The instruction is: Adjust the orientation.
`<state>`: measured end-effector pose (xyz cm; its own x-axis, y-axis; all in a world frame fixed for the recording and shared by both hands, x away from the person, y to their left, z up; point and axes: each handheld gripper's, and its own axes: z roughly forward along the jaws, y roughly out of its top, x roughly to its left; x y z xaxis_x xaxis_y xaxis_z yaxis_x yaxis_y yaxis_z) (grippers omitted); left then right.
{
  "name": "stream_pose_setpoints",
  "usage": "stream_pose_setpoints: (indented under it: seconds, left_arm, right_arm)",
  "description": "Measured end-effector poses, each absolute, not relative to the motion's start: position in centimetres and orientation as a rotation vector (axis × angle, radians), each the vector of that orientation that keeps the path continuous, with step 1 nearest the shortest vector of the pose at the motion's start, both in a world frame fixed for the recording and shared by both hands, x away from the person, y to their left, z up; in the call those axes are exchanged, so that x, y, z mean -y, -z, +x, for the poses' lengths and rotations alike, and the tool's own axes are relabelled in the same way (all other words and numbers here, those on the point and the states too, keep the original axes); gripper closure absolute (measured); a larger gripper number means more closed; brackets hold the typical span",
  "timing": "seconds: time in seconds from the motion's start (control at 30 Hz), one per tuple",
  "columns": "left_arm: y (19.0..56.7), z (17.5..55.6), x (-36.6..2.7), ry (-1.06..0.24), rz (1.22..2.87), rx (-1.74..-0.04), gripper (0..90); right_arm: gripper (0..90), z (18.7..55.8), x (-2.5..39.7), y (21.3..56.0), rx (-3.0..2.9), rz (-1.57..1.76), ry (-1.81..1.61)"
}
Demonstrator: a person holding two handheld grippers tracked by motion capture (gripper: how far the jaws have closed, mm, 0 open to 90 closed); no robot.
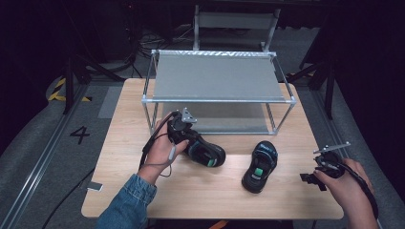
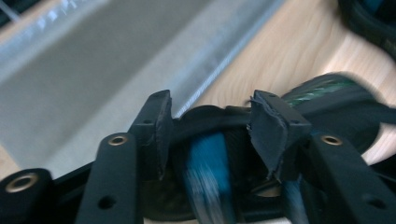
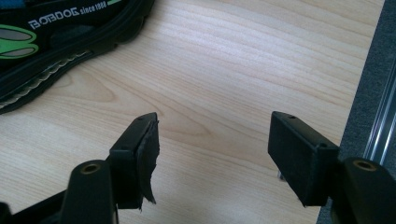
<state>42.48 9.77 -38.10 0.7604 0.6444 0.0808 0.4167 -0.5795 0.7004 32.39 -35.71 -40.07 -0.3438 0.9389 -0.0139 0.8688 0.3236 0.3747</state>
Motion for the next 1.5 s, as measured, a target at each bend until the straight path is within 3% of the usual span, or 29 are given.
stream_pose_setpoints:
  seconds: [0.1, 0.33, 0.83, 0.93, 1.0, 1.17, 1.27, 1.5]
  left_arm:
    - [37.0, 42.2, -10.5, -0.381, 2.197, -0.805, 48.4]
    - [36.5, 41.6, -10.9, -0.322, 2.207, -0.814, 47.2]
    - [37.1, 41.6, -5.5, -0.162, 2.342, -0.72, 39.6]
    - [38.0, 41.8, -3.7, -0.129, 2.33, -0.714, 43.8]
    - [38.4, 42.0, -2.9, -0.116, 2.324, -0.714, 54.3]
    - [39.6, 42.3, -1.8, -0.093, 2.363, -0.727, 65.2]
    - [39.8, 42.4, -1.8, -0.033, 2.342, -0.721, 83.2]
    - [38.4, 40.9, -2.8, -0.031, 2.41, -0.686, 86.2]
  right_arm:
    - [34.4, 32.3, 36.1, 40.0, -2.346, 1.662, -0.449]
    - [34.4, 32.6, 36.1, 40.1, -2.352, 1.654, -0.446]
    - [34.3, 33.0, 36.0, 39.8, -2.362, 1.636, -0.489]
    - [34.3, 33.0, 36.0, 39.7, -2.365, 1.625, -0.496]
    - [34.3, 33.0, 35.9, 39.7, -2.368, 1.622, -0.499]
    - [34.3, 32.9, 35.7, 39.7, -2.381, 1.613, -0.505]
    - [34.3, 32.8, 35.9, 39.7, -2.373, 1.617, -0.503]
    - [34.4, 32.8, 35.8, 39.6, -2.373, 1.614, -0.503]
